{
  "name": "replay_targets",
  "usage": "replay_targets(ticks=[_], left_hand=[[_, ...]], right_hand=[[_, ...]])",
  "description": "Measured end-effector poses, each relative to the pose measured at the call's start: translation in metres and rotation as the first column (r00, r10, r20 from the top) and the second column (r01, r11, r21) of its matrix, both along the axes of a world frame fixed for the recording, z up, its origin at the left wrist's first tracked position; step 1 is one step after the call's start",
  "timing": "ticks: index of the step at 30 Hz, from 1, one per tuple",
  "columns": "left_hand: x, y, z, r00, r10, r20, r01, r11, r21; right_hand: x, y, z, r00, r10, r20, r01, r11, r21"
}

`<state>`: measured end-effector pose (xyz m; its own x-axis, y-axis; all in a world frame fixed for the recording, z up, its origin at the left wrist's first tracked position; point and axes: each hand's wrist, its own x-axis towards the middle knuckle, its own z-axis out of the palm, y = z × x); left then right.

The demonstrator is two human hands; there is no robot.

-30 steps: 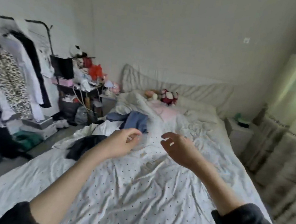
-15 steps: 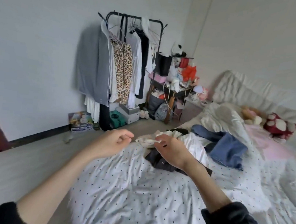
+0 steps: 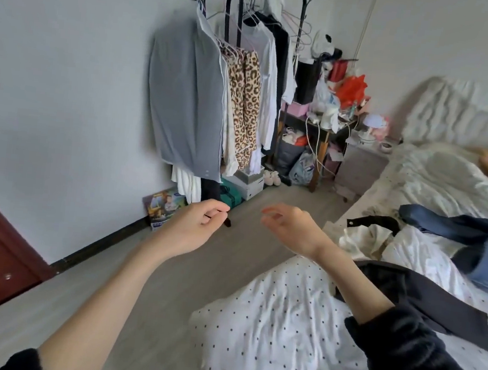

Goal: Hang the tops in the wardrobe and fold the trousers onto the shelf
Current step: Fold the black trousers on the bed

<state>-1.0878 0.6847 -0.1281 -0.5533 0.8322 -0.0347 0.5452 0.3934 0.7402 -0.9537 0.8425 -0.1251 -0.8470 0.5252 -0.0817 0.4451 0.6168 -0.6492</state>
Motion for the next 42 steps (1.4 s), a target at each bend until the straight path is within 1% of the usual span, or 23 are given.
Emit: replay_targets(ticks=[4, 7, 11, 13, 14, 19, 21, 23, 24, 27, 30, 31, 32, 33, 35, 37, 40, 42], left_hand=[[-0.054, 0.023, -0.012, 0.996, -0.087, 0.005, 0.087, 0.996, -0.03], [-0.097, 0.054, -0.021, 0.98, -0.194, -0.047, 0.19, 0.979, -0.073], [-0.157, 0.112, -0.027, 0.948, -0.307, -0.077, 0.299, 0.949, -0.102], [-0.187, 0.151, -0.032, 0.906, -0.419, -0.057, 0.407, 0.9, -0.155], [-0.194, 0.162, -0.033, 0.891, -0.45, -0.049, 0.437, 0.884, -0.166], [-0.23, 0.248, -0.041, 0.785, -0.62, -0.02, 0.608, 0.776, -0.169], [-0.23, 0.281, -0.046, 0.726, -0.687, 0.008, 0.676, 0.712, -0.188], [-0.226, 0.314, -0.054, 0.64, -0.768, 0.031, 0.756, 0.622, -0.204], [-0.224, 0.323, -0.059, 0.611, -0.791, 0.032, 0.779, 0.594, -0.202], [-0.22, 0.378, -0.072, 0.475, -0.878, 0.06, 0.862, 0.45, -0.234], [-0.223, 0.432, -0.088, 0.366, -0.927, 0.083, 0.908, 0.336, -0.25], [-0.226, 0.442, -0.092, 0.345, -0.934, 0.096, 0.916, 0.312, -0.254], [-0.221, 0.471, -0.096, 0.297, -0.949, 0.105, 0.931, 0.264, -0.252], [-0.22, 0.483, -0.1, 0.277, -0.955, 0.104, 0.935, 0.243, -0.258], [-0.204, 0.517, -0.108, 0.221, -0.968, 0.12, 0.945, 0.182, -0.273], [-0.183, 0.537, -0.116, 0.148, -0.976, 0.157, 0.953, 0.098, -0.288], [-0.134, 0.569, -0.14, 0.005, -0.974, 0.226, 0.946, -0.069, -0.316], [-0.111, 0.576, -0.152, -0.053, -0.969, 0.243, 0.941, -0.13, -0.314]], right_hand=[[-0.05, 0.019, -0.007, 0.999, -0.044, 0.016, 0.044, 0.999, 0.019], [-0.087, 0.044, -0.018, 0.993, -0.12, 0.005, 0.12, 0.992, 0.035], [-0.128, 0.085, -0.039, 0.966, -0.256, 0.015, 0.256, 0.967, 0.004], [-0.143, 0.11, -0.048, 0.926, -0.376, 0.019, 0.376, 0.926, -0.027], [-0.145, 0.117, -0.048, 0.914, -0.405, 0.027, 0.406, 0.913, -0.03], [-0.15, 0.161, -0.057, 0.808, -0.585, 0.067, 0.588, 0.807, -0.05], [-0.148, 0.175, -0.062, 0.76, -0.646, 0.077, 0.65, 0.758, -0.052], [-0.145, 0.187, -0.069, 0.696, -0.712, 0.087, 0.717, 0.695, -0.053], [-0.144, 0.189, -0.071, 0.681, -0.725, 0.1, 0.731, 0.679, -0.059], [-0.14, 0.212, -0.088, 0.559, -0.818, 0.137, 0.829, 0.555, -0.07], [-0.137, 0.233, -0.103, 0.409, -0.9, 0.148, 0.912, 0.401, -0.085], [-0.138, 0.235, -0.107, 0.373, -0.915, 0.153, 0.928, 0.363, -0.089], [-0.136, 0.247, -0.112, 0.316, -0.935, 0.162, 0.948, 0.305, -0.087], [-0.137, 0.249, -0.117, 0.287, -0.94, 0.185, 0.957, 0.274, -0.093], [-0.13, 0.257, -0.127, 0.196, -0.953, 0.23, 0.978, 0.173, -0.117], [-0.122, 0.259, -0.138, 0.12, -0.957, 0.266, 0.988, 0.089, -0.127], [-0.101, 0.268, -0.158, -0.054, -0.951, 0.305, 0.988, -0.096, -0.124], [-0.091, 0.271, -0.167, -0.13, -0.939, 0.32, 0.979, -0.172, -0.109]])
